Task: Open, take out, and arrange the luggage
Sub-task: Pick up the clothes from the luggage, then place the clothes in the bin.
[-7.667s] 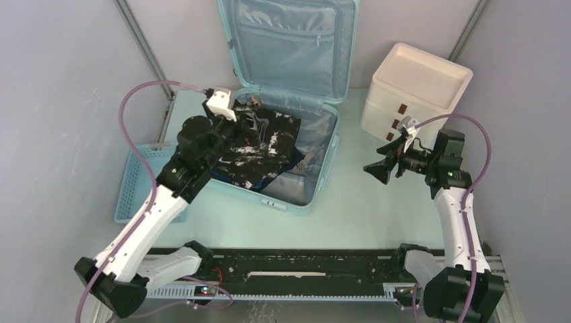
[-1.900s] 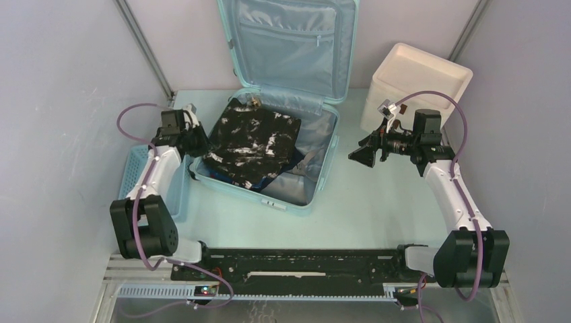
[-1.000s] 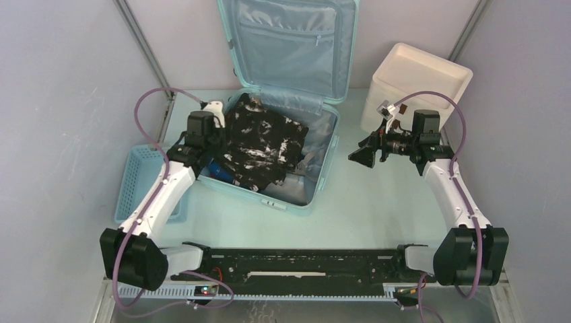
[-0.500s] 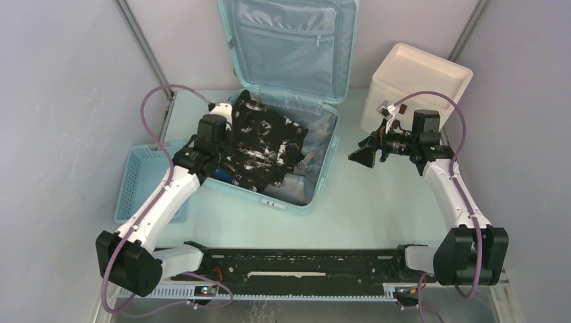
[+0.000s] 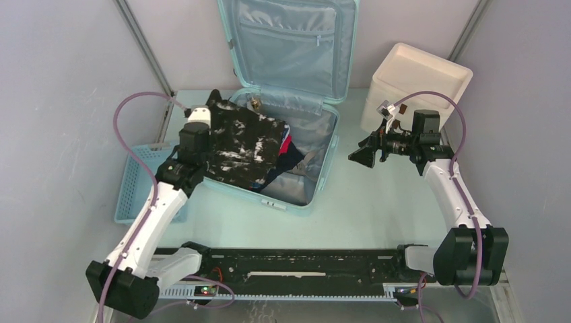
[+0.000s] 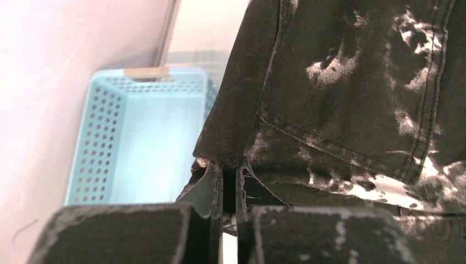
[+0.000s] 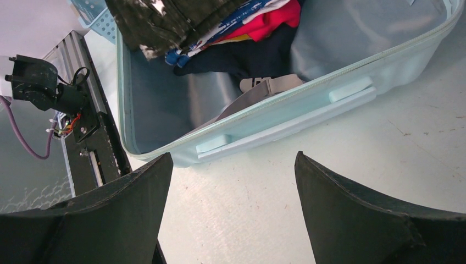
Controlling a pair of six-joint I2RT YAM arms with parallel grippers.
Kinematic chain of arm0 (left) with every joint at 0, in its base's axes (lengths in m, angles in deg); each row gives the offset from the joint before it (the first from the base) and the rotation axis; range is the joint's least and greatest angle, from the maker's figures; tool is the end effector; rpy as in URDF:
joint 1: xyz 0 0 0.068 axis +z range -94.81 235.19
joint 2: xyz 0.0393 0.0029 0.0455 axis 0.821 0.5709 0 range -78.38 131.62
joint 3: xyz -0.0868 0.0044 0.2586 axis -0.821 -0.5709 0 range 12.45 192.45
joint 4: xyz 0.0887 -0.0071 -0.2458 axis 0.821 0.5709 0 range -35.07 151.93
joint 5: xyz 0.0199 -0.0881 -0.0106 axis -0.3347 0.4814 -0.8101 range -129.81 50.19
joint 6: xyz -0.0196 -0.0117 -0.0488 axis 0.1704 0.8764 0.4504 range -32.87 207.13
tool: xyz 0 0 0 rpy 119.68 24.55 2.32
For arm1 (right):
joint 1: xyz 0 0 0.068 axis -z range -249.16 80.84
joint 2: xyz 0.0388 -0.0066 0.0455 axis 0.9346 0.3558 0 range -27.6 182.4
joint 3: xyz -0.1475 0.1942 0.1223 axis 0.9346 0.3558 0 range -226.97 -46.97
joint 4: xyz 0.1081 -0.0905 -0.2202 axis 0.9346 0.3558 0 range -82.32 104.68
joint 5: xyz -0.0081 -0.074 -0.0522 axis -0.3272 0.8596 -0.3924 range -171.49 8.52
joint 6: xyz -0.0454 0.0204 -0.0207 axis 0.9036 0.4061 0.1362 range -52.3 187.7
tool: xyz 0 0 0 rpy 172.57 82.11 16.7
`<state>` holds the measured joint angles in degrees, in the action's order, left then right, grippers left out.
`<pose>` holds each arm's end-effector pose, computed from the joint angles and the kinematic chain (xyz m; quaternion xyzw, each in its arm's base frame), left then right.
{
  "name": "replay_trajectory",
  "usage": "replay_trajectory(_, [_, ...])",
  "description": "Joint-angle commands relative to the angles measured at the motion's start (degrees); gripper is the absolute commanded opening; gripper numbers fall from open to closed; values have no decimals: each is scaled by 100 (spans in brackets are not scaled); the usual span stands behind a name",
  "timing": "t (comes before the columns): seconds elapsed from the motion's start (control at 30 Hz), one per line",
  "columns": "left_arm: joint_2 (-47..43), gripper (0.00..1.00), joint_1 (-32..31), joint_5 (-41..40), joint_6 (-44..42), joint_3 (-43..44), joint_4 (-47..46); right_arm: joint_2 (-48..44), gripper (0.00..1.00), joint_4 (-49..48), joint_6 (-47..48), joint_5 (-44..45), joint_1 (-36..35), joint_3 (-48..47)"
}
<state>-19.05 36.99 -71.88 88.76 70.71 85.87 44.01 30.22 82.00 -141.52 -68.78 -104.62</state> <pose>0.2147 -0.0507 0.3408 -0.0114 0.8511 0.1578 0.5006 0.2629 0.0291 0.3085 -0.3172 0.7402 0.3933 0.4436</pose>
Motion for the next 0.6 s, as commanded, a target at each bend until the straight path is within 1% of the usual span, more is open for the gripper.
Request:
replay_trajectory(0.0, [-548,0,689,-806,-231,-292,-180,-60,91,5,129,-20,-12,-97])
replay_trajectory(0.3, [-1248,0,1646,-927,-242,-1105,-679,-9,91,-14,57,-128,-21,-97])
replay_trajectory(0.4, [-1510,0,1800,-1205,-341,-1321,-917,-19,91,-18,24,-185,-21,-98])
replay_trajectory(0.47, [-1682,0,2032,-1422,-406,-1470,-1108,-53,91,-22,3,-208,-21,-95])
replay_trajectory(0.57, [-1894,0,2194,-1768,-706,-1683,-1606,-90,91,-34,-39,-268,8,-98])
